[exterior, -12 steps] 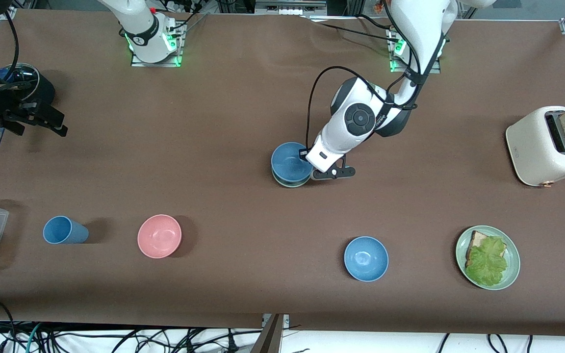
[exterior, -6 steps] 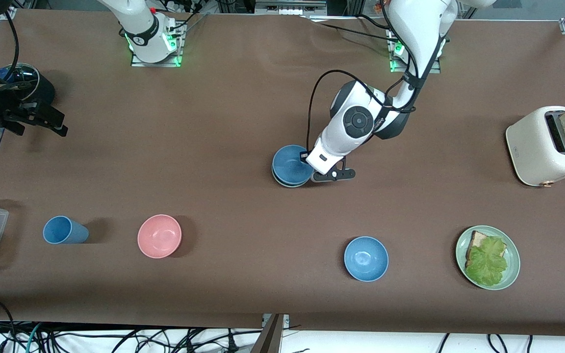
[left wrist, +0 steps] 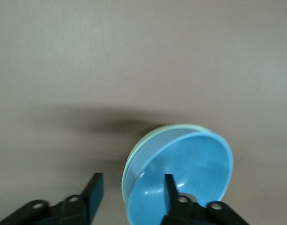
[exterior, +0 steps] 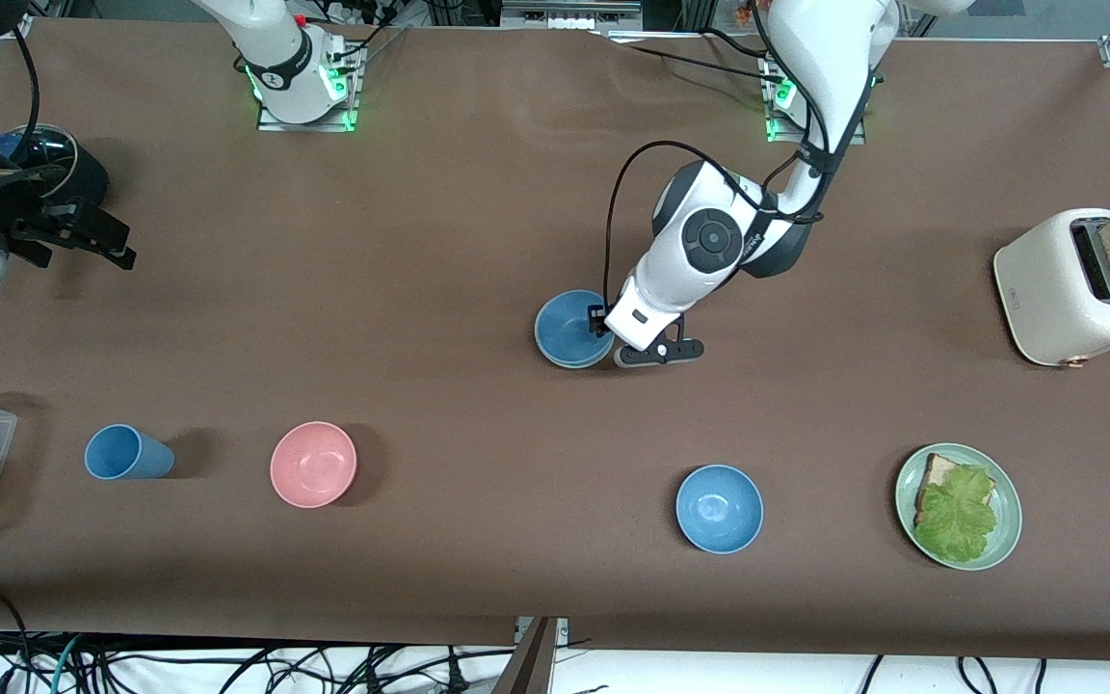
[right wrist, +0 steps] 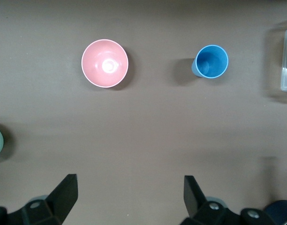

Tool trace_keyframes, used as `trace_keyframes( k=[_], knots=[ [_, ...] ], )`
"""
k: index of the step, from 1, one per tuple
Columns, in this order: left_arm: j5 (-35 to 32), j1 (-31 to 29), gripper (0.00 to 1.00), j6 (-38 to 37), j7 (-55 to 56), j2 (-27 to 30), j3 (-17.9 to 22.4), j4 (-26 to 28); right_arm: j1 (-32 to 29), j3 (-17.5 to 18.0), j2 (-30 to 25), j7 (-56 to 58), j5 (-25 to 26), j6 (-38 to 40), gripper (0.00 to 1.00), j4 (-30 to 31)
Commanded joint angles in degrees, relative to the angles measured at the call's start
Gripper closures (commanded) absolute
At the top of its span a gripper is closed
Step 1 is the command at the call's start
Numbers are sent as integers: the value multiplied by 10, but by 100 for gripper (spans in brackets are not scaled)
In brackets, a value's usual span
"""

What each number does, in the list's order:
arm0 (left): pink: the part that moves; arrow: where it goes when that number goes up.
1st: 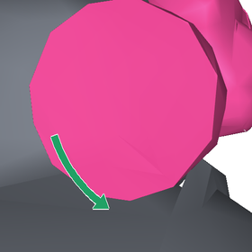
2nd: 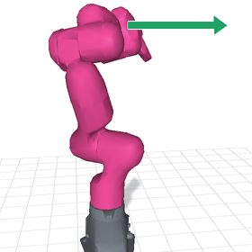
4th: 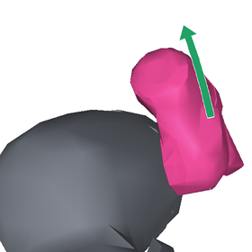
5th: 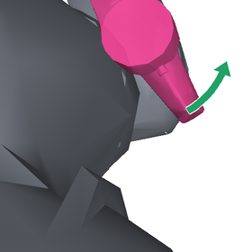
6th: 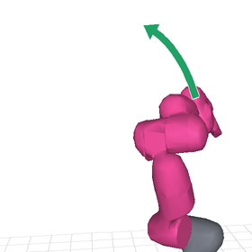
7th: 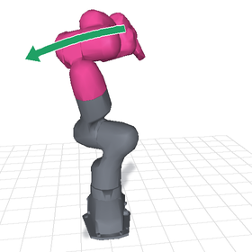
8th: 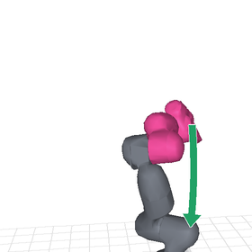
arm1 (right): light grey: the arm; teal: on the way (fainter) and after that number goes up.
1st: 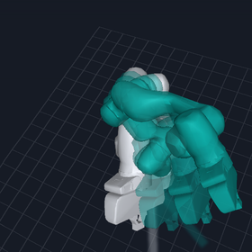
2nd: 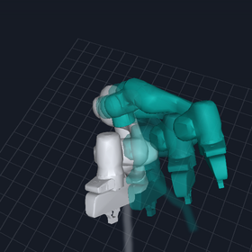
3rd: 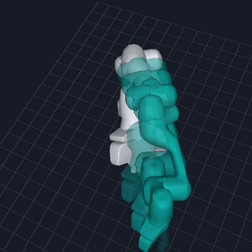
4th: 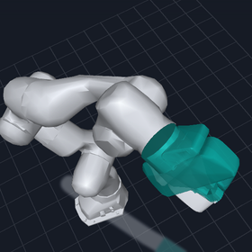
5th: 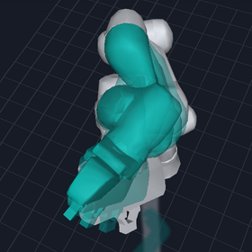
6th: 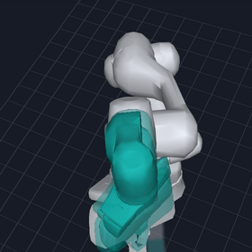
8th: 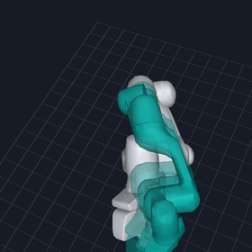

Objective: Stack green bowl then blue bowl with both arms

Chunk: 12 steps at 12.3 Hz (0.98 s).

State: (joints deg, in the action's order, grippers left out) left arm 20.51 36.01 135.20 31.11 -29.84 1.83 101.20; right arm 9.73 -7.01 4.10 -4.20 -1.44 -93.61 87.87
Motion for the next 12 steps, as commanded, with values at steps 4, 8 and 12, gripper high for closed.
trace_keyframes(
  k=[4, 8, 12],
  knots=[
    [-14, -58, 0, -140, 3, 117, 28, -46, -6, 6, 14, 2, 1, 10, 0, -6],
    [-89, -182, 0, -313, -55, 170, 27, -121, -5, 6, 14, -1, 1, 10, 0, -6],
    [-149, -278, 0, -411, -217, 189, 23, -162, -3, 7, 14, -2, 1, 10, 0, -6]
  ],
)
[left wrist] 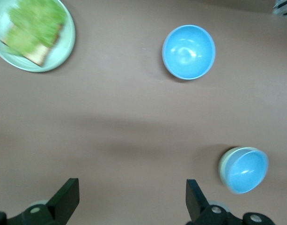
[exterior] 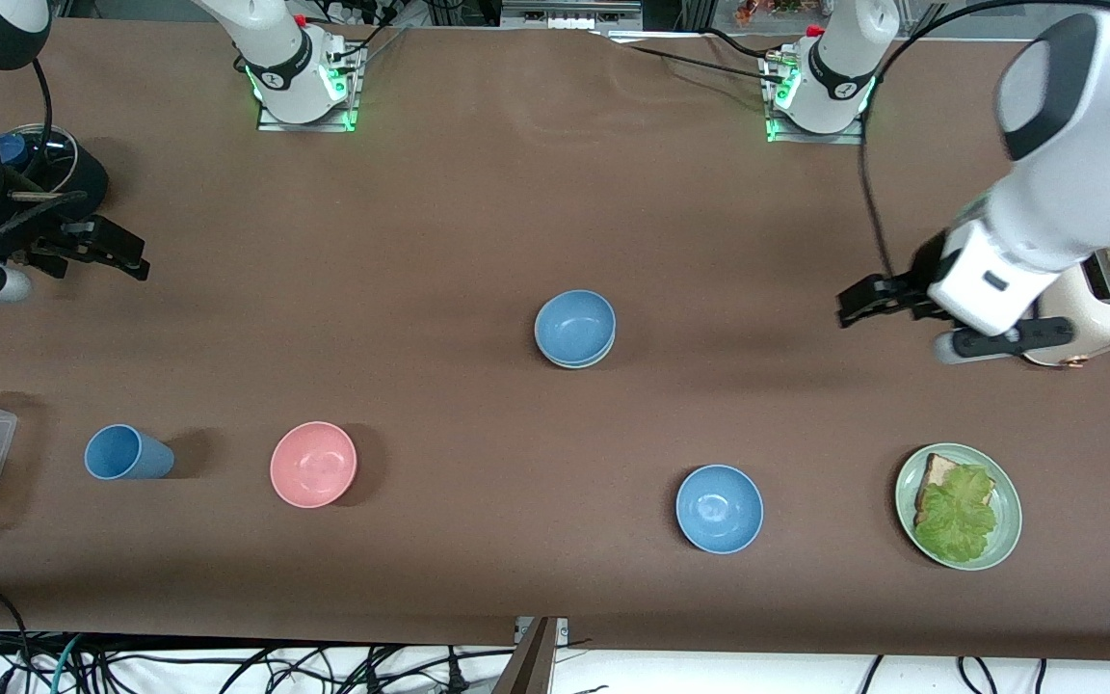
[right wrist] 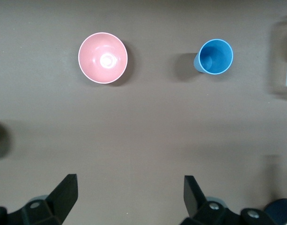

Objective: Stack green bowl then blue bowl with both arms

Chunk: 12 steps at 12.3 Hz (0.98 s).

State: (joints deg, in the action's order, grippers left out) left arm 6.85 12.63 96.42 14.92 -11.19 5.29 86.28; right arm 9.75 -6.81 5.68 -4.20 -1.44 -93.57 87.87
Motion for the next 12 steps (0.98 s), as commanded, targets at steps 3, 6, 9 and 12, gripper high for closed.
trace_keyframes(
  k=[3, 6, 9, 12],
  knots=[
    [-8, -94, 0, -56, -91, 13, -14, -10, -1, 6, -1, -3, 1, 9, 0, -6],
    [-9, -104, 0, -60, -147, 20, -13, -8, -1, 7, -1, -2, 1, 9, 0, -6],
    [-16, -103, 0, -64, -149, 13, -11, -14, -1, 7, -1, -2, 1, 9, 0, -6],
    [-17, -103, 0, -65, -152, 6, -8, -16, -1, 7, -1, -2, 1, 9, 0, -6]
  ],
)
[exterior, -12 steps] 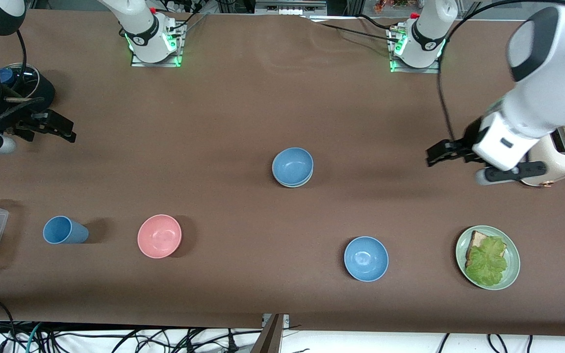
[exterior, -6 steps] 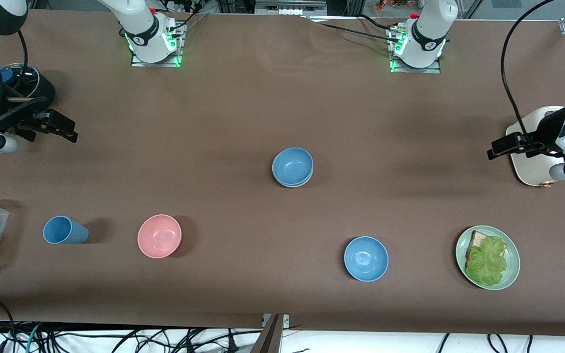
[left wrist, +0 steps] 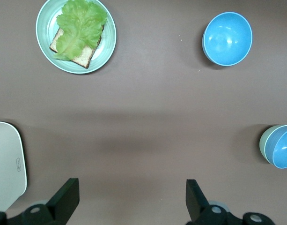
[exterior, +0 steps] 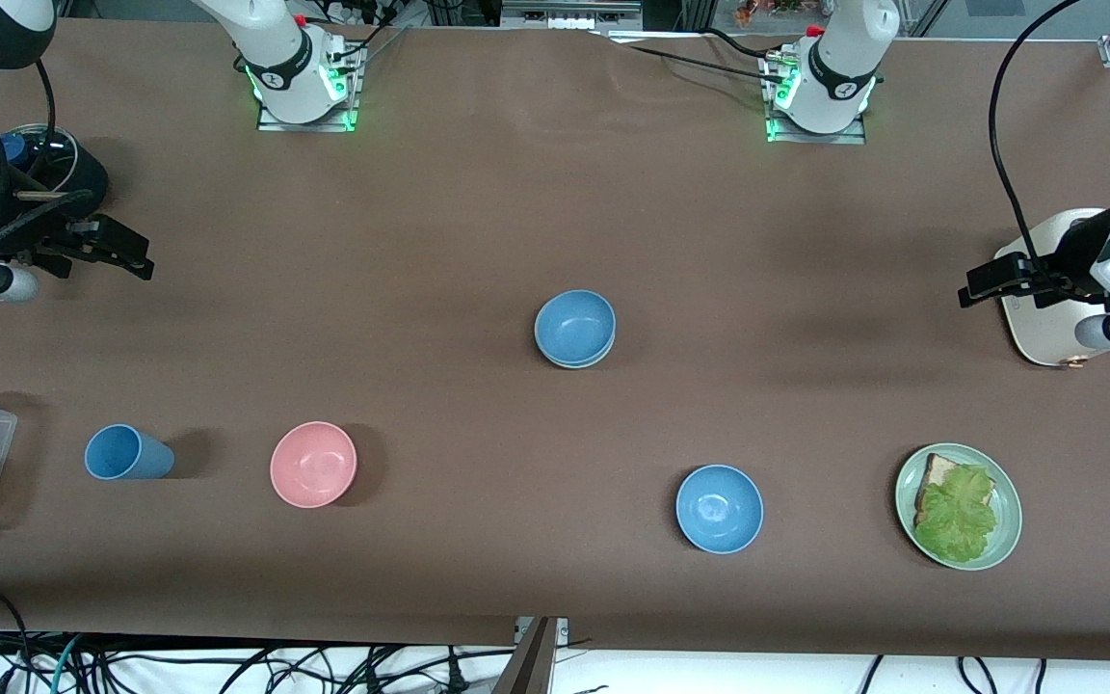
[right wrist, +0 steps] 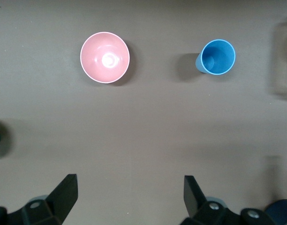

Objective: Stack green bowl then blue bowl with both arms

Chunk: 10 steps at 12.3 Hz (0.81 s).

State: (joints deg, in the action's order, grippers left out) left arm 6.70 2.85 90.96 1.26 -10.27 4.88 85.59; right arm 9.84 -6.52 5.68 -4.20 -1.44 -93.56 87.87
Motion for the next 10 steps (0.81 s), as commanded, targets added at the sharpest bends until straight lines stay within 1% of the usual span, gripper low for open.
trace_keyframes(
  k=[1, 3, 6, 8, 10],
  knots=[
    [-17, -6, 0, -11, -16, -3, -4, -9, -2, 4, -1, -2, 1, 9, 0, -6],
    [-33, -5, 0, -11, -17, -8, -5, -17, -2, 4, -1, -2, 1, 9, 0, -6],
    [-38, -1, 0, -12, -17, -10, -6, -18, -2, 4, -1, -3, 1, 9, 0, -6],
    [-63, 7, 0, -12, -18, -10, -11, -18, -2, 4, -1, -3, 1, 9, 0, -6],
    [-63, 11, 0, -12, -18, -10, -11, -18, -2, 4, -1, -3, 1, 9, 0, -6]
  ],
)
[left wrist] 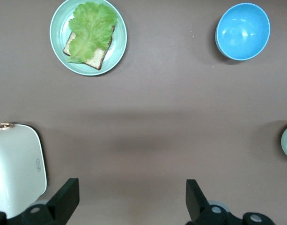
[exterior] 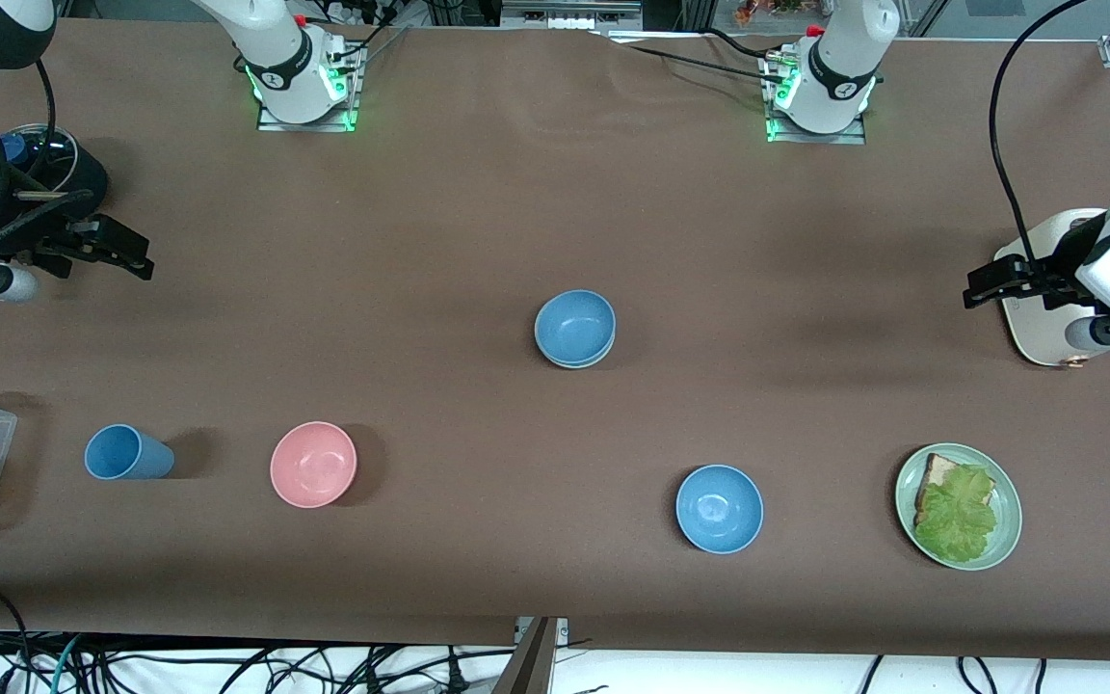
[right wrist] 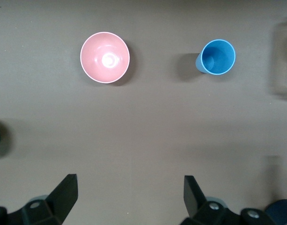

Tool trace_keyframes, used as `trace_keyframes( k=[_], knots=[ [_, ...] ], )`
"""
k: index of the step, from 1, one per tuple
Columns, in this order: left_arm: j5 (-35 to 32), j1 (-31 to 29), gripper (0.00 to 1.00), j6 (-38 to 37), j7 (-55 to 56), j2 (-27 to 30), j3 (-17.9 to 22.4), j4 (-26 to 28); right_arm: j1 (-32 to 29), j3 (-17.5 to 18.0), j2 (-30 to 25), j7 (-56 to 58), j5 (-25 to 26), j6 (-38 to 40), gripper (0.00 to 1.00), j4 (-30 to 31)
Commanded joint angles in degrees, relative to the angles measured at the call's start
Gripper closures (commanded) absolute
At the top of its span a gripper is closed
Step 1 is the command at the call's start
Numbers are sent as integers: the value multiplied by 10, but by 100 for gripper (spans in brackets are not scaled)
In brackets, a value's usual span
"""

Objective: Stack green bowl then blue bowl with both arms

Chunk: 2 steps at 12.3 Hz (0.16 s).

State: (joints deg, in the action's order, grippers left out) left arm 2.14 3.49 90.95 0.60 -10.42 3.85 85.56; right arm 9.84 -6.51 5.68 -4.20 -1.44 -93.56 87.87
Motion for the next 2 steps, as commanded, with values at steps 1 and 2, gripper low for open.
trace_keyframes(
  k=[1, 2],
  knots=[
    [-17, 5, 0, -12, -11, -8, -1, -18, -2, 4, -1, -3, 1, 9, 0, -6],
    [-16, 8, 0, -12, -11, -8, -1, -18, -2, 4, -1, -3, 2, 9, 0, -6]
  ],
)
